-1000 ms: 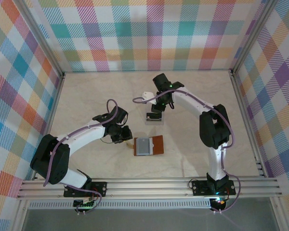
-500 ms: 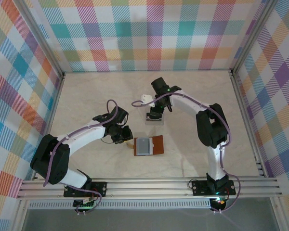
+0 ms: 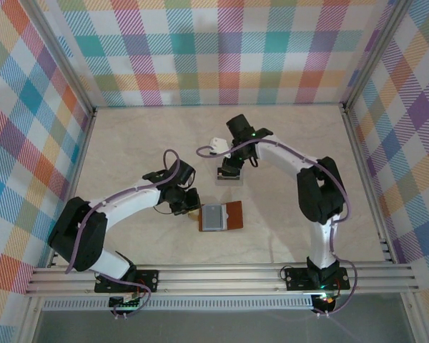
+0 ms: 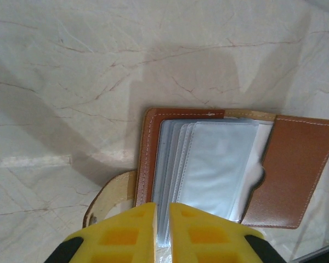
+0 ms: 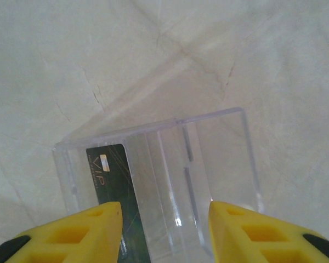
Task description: Take the credit cards out of the card holder
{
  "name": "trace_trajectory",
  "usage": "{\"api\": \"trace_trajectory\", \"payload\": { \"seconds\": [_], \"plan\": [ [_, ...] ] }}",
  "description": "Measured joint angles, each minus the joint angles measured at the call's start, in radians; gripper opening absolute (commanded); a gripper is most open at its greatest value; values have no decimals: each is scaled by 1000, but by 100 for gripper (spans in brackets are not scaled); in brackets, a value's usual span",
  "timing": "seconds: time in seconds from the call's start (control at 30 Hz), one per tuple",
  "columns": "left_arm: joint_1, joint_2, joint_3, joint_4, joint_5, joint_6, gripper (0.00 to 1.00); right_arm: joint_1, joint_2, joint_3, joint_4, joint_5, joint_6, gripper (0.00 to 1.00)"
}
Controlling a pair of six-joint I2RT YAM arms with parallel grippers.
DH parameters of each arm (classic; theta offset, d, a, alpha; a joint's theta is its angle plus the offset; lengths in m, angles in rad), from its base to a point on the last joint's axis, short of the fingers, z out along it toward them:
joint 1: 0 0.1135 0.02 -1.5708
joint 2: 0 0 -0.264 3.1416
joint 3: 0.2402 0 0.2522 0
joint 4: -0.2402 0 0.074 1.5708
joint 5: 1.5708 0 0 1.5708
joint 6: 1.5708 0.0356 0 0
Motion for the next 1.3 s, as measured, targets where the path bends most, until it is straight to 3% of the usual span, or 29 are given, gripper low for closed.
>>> {"api": "trace_trajectory", "payload": {
  "seconds": [0.2, 0.4, 0.57, 0.73, 1.03, 1.3],
  "plan": [
    [-1, 52, -2, 32, 0, 0, 11, 0, -157, -50, 35, -30, 279, 49],
    [-1, 86, -45, 85, 14, 1, 9, 0, -274, -194, 61, -65, 710, 42],
    [0, 95, -93, 134, 39, 0, 8, 5, -345, -375, 83, -198, 1062, 36],
    [0, 85, -127, 196, 69, -7, 7, 52, -393, -533, 146, -329, 1302, 34],
    [0, 62, -174, 266, 91, -19, 7, 187, -332, -586, 251, -409, 1519, 20],
    [0, 51, -197, 299, 93, -23, 7, 238, -250, -584, 294, -404, 1595, 18]
  ]
}}
